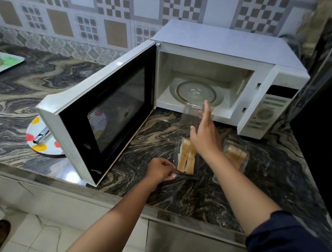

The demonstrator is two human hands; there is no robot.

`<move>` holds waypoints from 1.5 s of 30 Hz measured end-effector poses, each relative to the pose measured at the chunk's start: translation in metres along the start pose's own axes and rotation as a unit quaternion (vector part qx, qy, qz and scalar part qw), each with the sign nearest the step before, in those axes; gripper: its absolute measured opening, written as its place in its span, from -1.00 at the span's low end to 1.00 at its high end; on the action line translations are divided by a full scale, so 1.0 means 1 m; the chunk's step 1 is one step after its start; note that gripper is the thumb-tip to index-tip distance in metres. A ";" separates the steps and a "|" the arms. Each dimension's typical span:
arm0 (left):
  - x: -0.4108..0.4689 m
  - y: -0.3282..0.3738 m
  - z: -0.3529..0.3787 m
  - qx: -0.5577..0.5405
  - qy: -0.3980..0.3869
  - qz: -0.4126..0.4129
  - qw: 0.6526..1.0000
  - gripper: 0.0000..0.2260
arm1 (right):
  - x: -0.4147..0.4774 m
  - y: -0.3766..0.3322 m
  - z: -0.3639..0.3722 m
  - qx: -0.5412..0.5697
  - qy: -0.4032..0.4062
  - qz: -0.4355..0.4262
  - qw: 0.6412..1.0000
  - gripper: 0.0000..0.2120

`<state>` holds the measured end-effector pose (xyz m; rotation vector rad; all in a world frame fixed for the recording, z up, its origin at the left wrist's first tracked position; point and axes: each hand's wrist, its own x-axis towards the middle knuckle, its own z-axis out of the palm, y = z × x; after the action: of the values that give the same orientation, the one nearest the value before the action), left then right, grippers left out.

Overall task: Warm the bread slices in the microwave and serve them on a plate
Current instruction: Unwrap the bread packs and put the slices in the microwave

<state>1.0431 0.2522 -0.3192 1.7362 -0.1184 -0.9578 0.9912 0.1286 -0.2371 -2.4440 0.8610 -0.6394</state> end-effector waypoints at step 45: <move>0.016 0.013 0.044 0.093 0.089 0.079 0.988 -0.76 | 0.014 0.049 -0.100 0.006 -0.110 0.242 0.964 -0.49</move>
<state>1.0301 0.2049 -0.3204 1.9439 -0.2330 -0.6897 0.9223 0.0584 -0.1828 -2.1179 1.2877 -0.1896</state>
